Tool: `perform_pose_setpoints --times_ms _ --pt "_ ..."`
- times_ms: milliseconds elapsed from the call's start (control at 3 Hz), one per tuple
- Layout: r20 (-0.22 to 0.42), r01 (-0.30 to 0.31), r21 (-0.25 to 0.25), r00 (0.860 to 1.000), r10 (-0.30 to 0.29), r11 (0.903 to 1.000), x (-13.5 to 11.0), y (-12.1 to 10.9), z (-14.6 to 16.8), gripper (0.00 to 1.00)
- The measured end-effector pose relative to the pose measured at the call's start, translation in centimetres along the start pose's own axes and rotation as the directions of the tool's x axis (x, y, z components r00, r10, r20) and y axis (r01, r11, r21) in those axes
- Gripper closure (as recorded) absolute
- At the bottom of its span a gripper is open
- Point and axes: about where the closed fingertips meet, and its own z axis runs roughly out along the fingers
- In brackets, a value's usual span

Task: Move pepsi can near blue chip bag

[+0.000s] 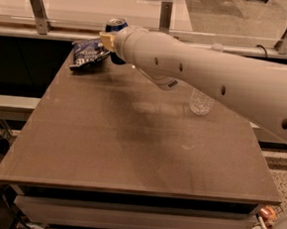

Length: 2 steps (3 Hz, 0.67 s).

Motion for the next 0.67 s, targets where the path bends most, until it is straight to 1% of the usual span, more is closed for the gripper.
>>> perform_pose_setpoints --times_ms 333,667 --pt "0.052 -0.041 0.024 0.998 0.039 0.9989 -0.7 -1.7 1.5 1.00" --pt "0.090 -0.087 0.048 0.992 0.083 0.9950 0.2 -3.2 1.9 1.00"
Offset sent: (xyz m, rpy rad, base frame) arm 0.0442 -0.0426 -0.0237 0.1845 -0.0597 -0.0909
